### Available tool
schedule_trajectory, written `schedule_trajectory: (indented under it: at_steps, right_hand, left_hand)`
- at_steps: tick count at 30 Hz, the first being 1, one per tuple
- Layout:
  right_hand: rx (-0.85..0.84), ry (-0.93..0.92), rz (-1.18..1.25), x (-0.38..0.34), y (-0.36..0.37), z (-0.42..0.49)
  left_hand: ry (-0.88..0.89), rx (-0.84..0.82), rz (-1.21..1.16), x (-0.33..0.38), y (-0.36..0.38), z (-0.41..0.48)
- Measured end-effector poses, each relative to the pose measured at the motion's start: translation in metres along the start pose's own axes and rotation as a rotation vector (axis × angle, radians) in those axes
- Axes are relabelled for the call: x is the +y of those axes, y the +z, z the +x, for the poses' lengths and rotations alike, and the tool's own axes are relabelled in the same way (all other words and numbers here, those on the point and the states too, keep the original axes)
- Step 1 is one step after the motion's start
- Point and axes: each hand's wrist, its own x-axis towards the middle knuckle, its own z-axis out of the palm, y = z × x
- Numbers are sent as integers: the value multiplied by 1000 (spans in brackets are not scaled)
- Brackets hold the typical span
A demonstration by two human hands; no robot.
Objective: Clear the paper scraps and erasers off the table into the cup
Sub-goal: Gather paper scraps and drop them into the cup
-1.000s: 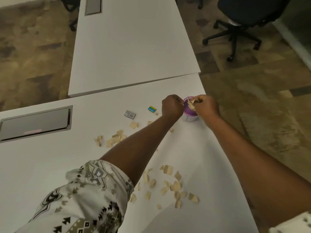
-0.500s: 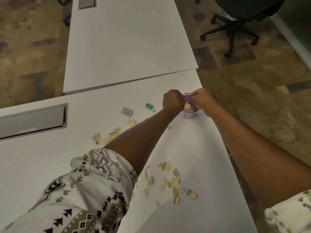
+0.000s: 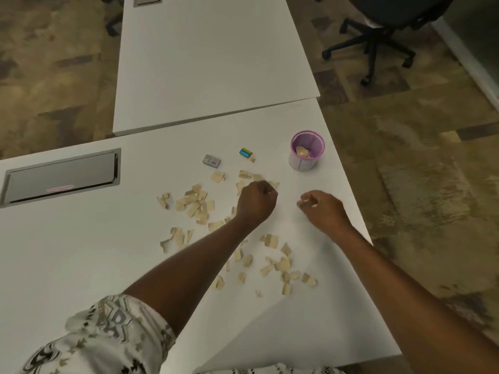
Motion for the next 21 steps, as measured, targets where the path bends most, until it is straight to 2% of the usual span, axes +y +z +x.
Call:
schedule_trajectory:
  at_steps: [5, 8, 11, 14, 16, 18, 21]
  right_hand:
    - [-92, 75, -232, 41, 49, -64]
    - [-119, 132, -365, 57, 72, -94]
    - [-121, 194, -397, 66, 93, -114]
    - [-80, 221, -405, 66, 114, -125]
    - [-31, 186, -406, 62, 126, -127]
    - [1, 135, -398, 56, 136, -127]
    - [22, 35, -386, 46, 147, -125]
  left_hand:
    - [82, -24, 192, -78, 3, -74]
    - [122, 37, 375, -124, 2, -116]
    - [-67, 112, 485, -161, 2, -153]
    - [-297, 111, 445, -195, 3, -182]
    - [-379, 96, 413, -211, 3, -193]
    - [-383, 76, 410, -219, 3, -198]
    - [-282, 62, 419, -223, 5, -200]
